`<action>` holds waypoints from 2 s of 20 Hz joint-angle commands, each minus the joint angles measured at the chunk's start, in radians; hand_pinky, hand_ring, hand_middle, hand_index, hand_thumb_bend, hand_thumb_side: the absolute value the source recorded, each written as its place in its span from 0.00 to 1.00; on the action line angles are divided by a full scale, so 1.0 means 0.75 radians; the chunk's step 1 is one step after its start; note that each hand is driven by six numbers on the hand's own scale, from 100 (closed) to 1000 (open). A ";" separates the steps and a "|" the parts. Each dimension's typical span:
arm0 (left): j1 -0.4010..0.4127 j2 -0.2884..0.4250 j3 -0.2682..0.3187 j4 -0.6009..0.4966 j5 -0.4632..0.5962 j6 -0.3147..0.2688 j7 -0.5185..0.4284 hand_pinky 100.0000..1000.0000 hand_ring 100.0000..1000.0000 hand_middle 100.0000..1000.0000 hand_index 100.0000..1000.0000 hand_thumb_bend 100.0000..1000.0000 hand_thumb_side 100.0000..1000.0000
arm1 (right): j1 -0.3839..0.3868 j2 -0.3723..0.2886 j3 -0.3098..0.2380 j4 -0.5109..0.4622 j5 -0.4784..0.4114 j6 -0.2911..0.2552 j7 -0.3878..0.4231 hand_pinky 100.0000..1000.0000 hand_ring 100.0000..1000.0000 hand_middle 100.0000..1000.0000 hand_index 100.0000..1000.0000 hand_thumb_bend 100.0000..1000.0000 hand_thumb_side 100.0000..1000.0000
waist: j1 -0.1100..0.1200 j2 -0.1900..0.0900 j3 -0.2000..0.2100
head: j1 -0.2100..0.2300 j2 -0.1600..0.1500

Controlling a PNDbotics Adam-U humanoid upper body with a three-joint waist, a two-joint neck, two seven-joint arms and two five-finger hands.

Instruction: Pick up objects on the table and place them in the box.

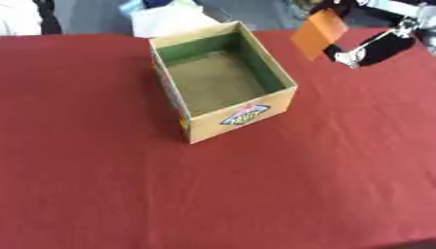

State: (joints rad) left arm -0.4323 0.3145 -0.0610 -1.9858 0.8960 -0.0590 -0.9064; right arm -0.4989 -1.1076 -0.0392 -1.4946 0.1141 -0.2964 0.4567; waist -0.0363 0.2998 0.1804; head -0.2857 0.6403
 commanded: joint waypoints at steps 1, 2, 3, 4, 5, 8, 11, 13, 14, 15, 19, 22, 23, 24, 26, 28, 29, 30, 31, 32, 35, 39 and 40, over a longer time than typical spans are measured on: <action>-0.029 0.005 -0.006 -0.019 -0.004 0.006 -0.001 0.49 0.79 0.81 0.74 0.00 0.52 | -0.091 0.009 0.000 0.062 0.023 0.004 0.016 0.73 0.84 0.51 0.75 0.00 0.00 | -0.002 -0.011 0.010 | -0.026 -0.033; -0.035 0.004 -0.007 -0.019 -0.004 0.006 -0.001 0.49 0.79 0.81 0.74 0.00 0.52 | -0.123 0.025 0.006 0.081 0.035 0.006 0.020 0.72 0.84 0.51 0.75 0.00 0.00 | -0.003 -0.006 0.018 | -0.035 -0.038; -0.038 0.003 -0.008 -0.019 -0.005 0.005 -0.001 0.49 0.79 0.81 0.74 0.00 0.52 | -0.156 0.040 0.013 0.098 0.050 0.007 0.024 0.72 0.84 0.51 0.75 0.00 0.00 | -0.003 -0.002 0.023 | -0.041 -0.041; -0.042 0.002 -0.009 -0.019 -0.006 0.005 -0.001 0.49 0.79 0.81 0.74 0.00 0.52 | -0.186 0.056 0.020 0.113 0.066 0.007 0.029 0.72 0.84 0.51 0.75 0.00 0.00 | -0.005 0.003 0.029 | -0.049 -0.044; -0.046 0.001 -0.010 -0.019 -0.007 0.006 -0.001 0.49 0.79 0.81 0.74 0.00 0.52 | -0.217 0.072 0.029 0.126 0.082 0.007 0.033 0.72 0.83 0.51 0.75 0.00 0.00 | -0.006 0.007 0.032 | -0.054 -0.046; -0.059 -0.006 -0.017 -0.019 -0.010 0.013 -0.001 0.49 0.79 0.81 0.74 0.00 0.52 | -0.314 0.128 0.053 0.180 0.137 0.011 0.040 0.71 0.83 0.51 0.75 0.00 0.00 | -0.010 0.018 0.045 | -0.072 -0.053; -0.073 -0.011 -0.019 -0.019 -0.006 0.019 -0.001 0.49 0.79 0.81 0.74 0.00 0.52 | -0.408 0.187 0.075 0.247 0.195 0.015 0.042 0.70 0.83 0.51 0.75 0.00 0.00 | -0.012 0.029 0.060 | -0.084 -0.064; -0.085 -0.015 -0.021 -0.019 -0.002 0.020 -0.001 0.49 0.79 0.81 0.74 0.00 0.52 | -0.475 0.229 0.086 0.295 0.236 0.015 0.041 0.70 0.83 0.51 0.75 0.00 0.00 | -0.014 0.037 0.075 | -0.093 -0.070; -0.091 -0.016 -0.022 -0.019 0.000 0.020 -0.001 0.49 0.79 0.81 0.74 0.00 0.52 | -0.508 0.250 0.092 0.318 0.256 0.012 0.042 0.70 0.83 0.51 0.75 0.00 0.00 | -0.015 0.042 0.084 | -0.097 -0.071; -0.097 -0.018 -0.023 -0.019 0.002 0.021 -0.001 0.49 0.79 0.81 0.74 0.00 0.52 | -0.542 0.270 0.100 0.342 0.277 0.009 0.045 0.70 0.83 0.51 0.75 0.00 0.00 | -0.017 0.046 0.091 | -0.099 -0.074; -0.119 -0.024 -0.029 -0.019 0.008 0.028 -0.001 0.49 0.79 0.81 0.74 0.00 0.52 | -0.665 0.351 0.136 0.423 0.356 -0.007 0.064 0.70 0.83 0.51 0.75 0.00 0.00 | -0.023 0.061 0.112 | -0.116 -0.084; -0.129 -0.029 -0.032 -0.019 0.014 0.035 -0.001 0.49 0.79 0.81 0.74 0.00 0.52 | -0.722 0.405 0.155 0.450 0.415 -0.027 0.063 0.70 0.82 0.51 0.75 0.00 0.00 | -0.028 0.064 0.126 | -0.144 -0.085; -0.132 -0.030 -0.032 -0.019 0.017 0.038 -0.001 0.49 0.79 0.81 0.74 0.00 0.52 | -0.733 0.421 0.158 0.457 0.432 -0.032 0.062 0.69 0.82 0.51 0.75 0.00 0.00 | -0.029 0.064 0.130 | -0.153 -0.086; -0.135 -0.031 -0.032 -0.019 0.020 0.040 -0.001 0.49 0.79 0.81 0.74 0.00 0.52 | -0.742 0.435 0.160 0.463 0.443 -0.037 0.061 0.69 0.82 0.51 0.75 0.00 0.00 | -0.031 0.065 0.134 | -0.163 -0.089; -0.141 -0.034 -0.033 -0.019 0.027 0.047 -0.001 0.49 0.79 0.81 0.74 0.00 0.52 | -0.751 0.458 0.166 0.473 0.460 -0.043 0.060 0.69 0.82 0.51 0.75 0.00 0.00 | -0.035 0.065 0.141 | -0.176 -0.093; -0.145 -0.037 -0.033 -0.019 0.031 0.054 -0.001 0.50 0.79 0.81 0.74 0.00 0.52 | -0.754 0.478 0.171 0.484 0.476 -0.046 0.061 0.69 0.82 0.51 0.75 0.00 0.00 | -0.039 0.066 0.147 | -0.183 -0.097; -0.147 -0.038 -0.034 -0.019 0.032 0.058 -0.001 0.50 0.79 0.81 0.74 0.00 0.52 | -0.755 0.489 0.174 0.491 0.485 -0.047 0.062 0.69 0.82 0.51 0.75 0.00 0.00 | -0.040 0.066 0.149 | -0.185 -0.098; -0.148 -0.040 -0.034 -0.019 0.033 0.061 -0.001 0.50 0.79 0.81 0.74 0.00 0.52 | -0.755 0.499 0.178 0.498 0.496 -0.049 0.065 0.69 0.82 0.51 0.75 0.00 0.00 | -0.041 0.066 0.151 | -0.187 -0.100; -0.149 -0.040 -0.035 -0.019 0.034 0.063 -0.001 0.50 0.79 0.81 0.74 0.00 0.52 | -0.753 0.508 0.183 0.503 0.506 -0.051 0.067 0.69 0.82 0.51 0.75 0.00 0.00 | -0.042 0.067 0.152 | -0.189 -0.103; -0.149 -0.040 -0.035 -0.019 0.034 0.065 -0.001 0.49 0.79 0.81 0.74 0.00 0.52 | -0.751 0.515 0.186 0.506 0.515 -0.055 0.069 0.69 0.81 0.51 0.75 0.00 0.00 | -0.042 0.067 0.152 | -0.191 -0.103; -0.139 -0.038 -0.033 -0.019 0.026 0.066 -0.001 0.49 0.79 0.81 0.74 0.00 0.52 | -0.725 0.515 0.204 0.471 0.536 -0.077 0.073 0.69 0.81 0.53 0.75 0.00 0.00 | -0.044 0.065 0.148 | -0.194 -0.099; -0.124 -0.037 -0.032 -0.019 0.014 0.070 -0.001 0.49 0.79 0.81 0.74 0.00 0.52 | -0.688 0.489 0.228 0.391 0.554 -0.079 0.087 0.70 0.80 0.55 0.75 0.00 0.00 | -0.045 0.053 0.135 | -0.195 -0.085; -0.123 -0.038 -0.034 -0.019 0.015 0.071 -0.001 0.49 0.79 0.81 0.74 0.00 0.52 | -0.682 0.487 0.238 0.370 0.557 -0.078 0.092 0.70 0.80 0.55 0.75 0.00 0.00 | -0.043 0.049 0.132 | -0.195 -0.081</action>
State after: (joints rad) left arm -0.5180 0.2793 -0.0895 -1.9858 0.9095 -0.0098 -0.9071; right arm -0.9959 -0.7015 0.1397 -1.1812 0.5236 -0.3525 0.5210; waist -0.0744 0.3656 0.2804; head -0.4276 0.5788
